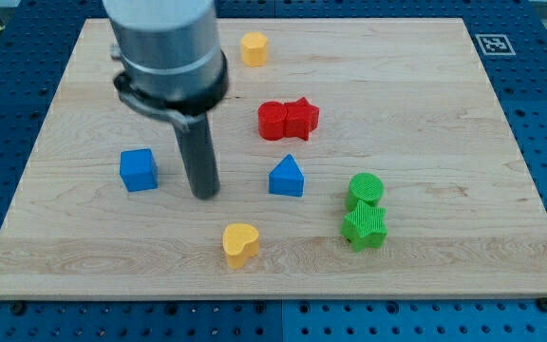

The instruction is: Move the yellow heart slightly to the left of the green blocks

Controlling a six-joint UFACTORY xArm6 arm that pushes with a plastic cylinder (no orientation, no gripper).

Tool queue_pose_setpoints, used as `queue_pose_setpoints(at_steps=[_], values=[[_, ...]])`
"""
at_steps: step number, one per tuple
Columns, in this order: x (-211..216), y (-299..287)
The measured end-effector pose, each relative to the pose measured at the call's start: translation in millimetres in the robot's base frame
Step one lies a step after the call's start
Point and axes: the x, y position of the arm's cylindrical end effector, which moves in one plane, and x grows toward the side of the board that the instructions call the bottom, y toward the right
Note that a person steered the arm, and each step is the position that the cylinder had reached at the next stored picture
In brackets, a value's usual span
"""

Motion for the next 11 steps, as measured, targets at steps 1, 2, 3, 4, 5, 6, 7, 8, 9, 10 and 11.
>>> queue_pose_setpoints(at_steps=[1, 2, 3, 4, 5, 6, 7, 8, 9, 10, 11], values=[[13.4, 24.8], [13.4, 34.3], [19.0, 70.0], [41.7, 86.2], [61.5, 83.2], [88.3, 46.8], [88.5, 13.8], [50.5, 29.7], [47.7, 49.6], [47.6, 78.2], [47.6, 78.6]])
